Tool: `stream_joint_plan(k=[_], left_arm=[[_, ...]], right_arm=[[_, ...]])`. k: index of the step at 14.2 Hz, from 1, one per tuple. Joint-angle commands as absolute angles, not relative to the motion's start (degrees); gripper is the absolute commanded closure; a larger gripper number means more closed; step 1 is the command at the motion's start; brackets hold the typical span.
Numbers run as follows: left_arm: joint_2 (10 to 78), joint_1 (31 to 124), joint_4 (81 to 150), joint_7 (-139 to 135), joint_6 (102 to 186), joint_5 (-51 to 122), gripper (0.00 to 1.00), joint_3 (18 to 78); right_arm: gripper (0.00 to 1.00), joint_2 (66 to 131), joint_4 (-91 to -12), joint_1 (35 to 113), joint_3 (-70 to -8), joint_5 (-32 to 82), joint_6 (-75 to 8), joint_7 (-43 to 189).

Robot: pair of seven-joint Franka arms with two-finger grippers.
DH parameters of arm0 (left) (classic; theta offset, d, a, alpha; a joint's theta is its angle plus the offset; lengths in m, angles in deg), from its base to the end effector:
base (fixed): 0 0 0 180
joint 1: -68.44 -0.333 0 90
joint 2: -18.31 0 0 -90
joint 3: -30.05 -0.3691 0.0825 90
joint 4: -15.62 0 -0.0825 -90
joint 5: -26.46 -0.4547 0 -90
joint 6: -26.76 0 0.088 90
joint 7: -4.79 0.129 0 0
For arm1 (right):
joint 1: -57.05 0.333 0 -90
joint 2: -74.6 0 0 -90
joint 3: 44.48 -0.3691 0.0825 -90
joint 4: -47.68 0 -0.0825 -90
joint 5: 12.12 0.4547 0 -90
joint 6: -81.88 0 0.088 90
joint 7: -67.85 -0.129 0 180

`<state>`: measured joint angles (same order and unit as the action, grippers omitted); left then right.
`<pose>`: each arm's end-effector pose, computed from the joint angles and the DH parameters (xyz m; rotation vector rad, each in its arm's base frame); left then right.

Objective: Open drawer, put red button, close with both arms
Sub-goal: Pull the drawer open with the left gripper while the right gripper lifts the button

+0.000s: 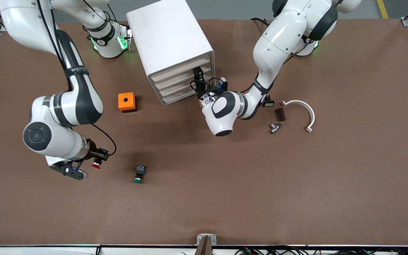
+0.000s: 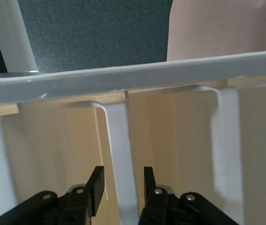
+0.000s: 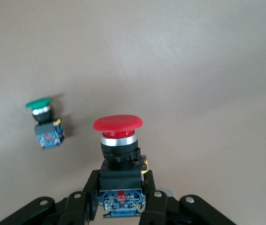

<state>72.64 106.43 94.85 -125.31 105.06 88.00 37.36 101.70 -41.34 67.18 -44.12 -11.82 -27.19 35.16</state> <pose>0.4428 -0.5999 0.1535 -1.1495 -1.5302 1.4300 0.7465 0.1296 0.3591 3.0316 -0.6169 -0.1787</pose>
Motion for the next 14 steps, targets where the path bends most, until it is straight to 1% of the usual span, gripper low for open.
stream_joint_plan(k=[1, 2, 4, 7, 9, 11, 14], left_arm=[[72.9, 106.9, 94.4, -125.9, 103.8, 88.8, 0.73, 37.3], [73.0, 106.8, 94.4, -125.9, 103.8, 88.9, 0.78, 37.2], [73.2, 106.5, 94.4, -126.3, 103.8, 89.0, 0.85, 37.2], [73.4, 105.8, 94.3, -126.6, 103.8, 89.2, 0.88, 37.0], [73.7, 104.5, 94.2, -127.2, 103.8, 89.4, 0.88, 37.0], [73.8, 103.3, 94.2, -127.1, 103.8, 89.8, 0.88, 36.9], [74.4, 101.0, 94.1, -127.3, 103.9, 90.0, 0.88, 36.8]], right_arm=[[1.00, 96.6, -43.1, 67.4, -44.7, -11.7, -22.2, 29.4], [1.00, 95.0, -43.5, 68.3, -44.7, -11.7, -21.0, 27.1], [1.00, 91.8, -43.6, 70.0, -44.7, -11.6, -18.8, 22.9], [1.00, 87.6, -43.6, 71.6, -44.8, -10.9, -16.4, 20.7], [1.00, 85.9, -43.5, 73.5, -44.8, -10.8, -14.5, 17.9], [1.00, 86.2, -43.6, 75.1, -44.7, -10.6, -14.5, 13.6], [1.00, 86.6, -43.6, 80.1, -44.7, -10.6, -16.4, 4.7]])
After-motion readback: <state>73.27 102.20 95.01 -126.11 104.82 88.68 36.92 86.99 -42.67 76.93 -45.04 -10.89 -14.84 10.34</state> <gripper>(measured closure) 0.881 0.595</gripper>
